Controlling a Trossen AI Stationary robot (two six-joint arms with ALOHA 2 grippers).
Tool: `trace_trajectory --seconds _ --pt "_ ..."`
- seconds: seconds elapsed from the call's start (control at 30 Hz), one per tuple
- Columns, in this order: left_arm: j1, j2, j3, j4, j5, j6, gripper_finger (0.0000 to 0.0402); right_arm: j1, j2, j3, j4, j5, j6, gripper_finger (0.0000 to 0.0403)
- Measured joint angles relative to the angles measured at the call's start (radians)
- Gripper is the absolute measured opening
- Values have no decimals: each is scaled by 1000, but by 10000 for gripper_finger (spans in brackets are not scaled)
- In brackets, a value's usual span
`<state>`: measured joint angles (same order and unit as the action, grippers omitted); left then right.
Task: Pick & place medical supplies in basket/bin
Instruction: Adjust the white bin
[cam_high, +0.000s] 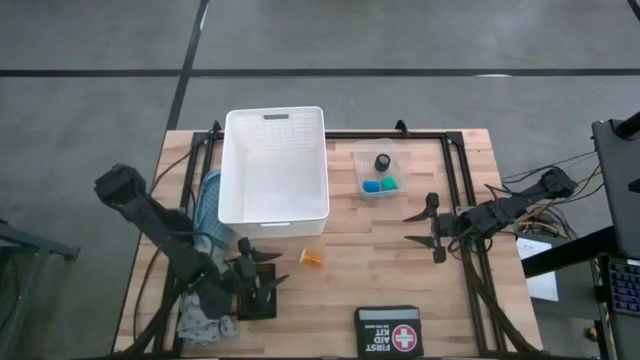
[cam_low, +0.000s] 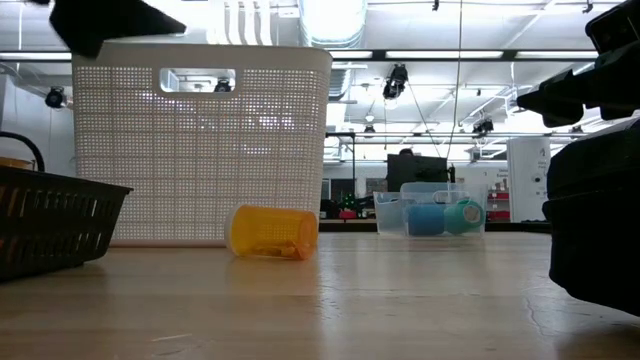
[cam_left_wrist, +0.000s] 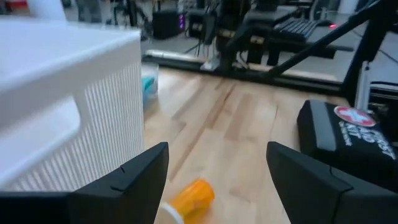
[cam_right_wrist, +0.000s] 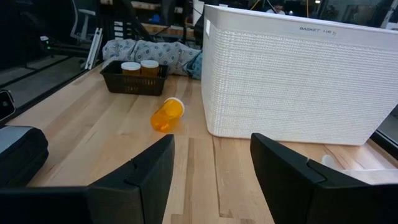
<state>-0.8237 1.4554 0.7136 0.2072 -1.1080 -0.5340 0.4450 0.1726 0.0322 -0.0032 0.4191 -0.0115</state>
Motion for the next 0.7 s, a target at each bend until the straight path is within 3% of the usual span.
trace_trajectory --seconds 0.2,0.7 --pt "39 65 0 -42 -18 -5 278 0 0 0 0 0 0 206" --pt "106 46 -1 -318 -27 -125 277 0 0 0 0 0 0 206"
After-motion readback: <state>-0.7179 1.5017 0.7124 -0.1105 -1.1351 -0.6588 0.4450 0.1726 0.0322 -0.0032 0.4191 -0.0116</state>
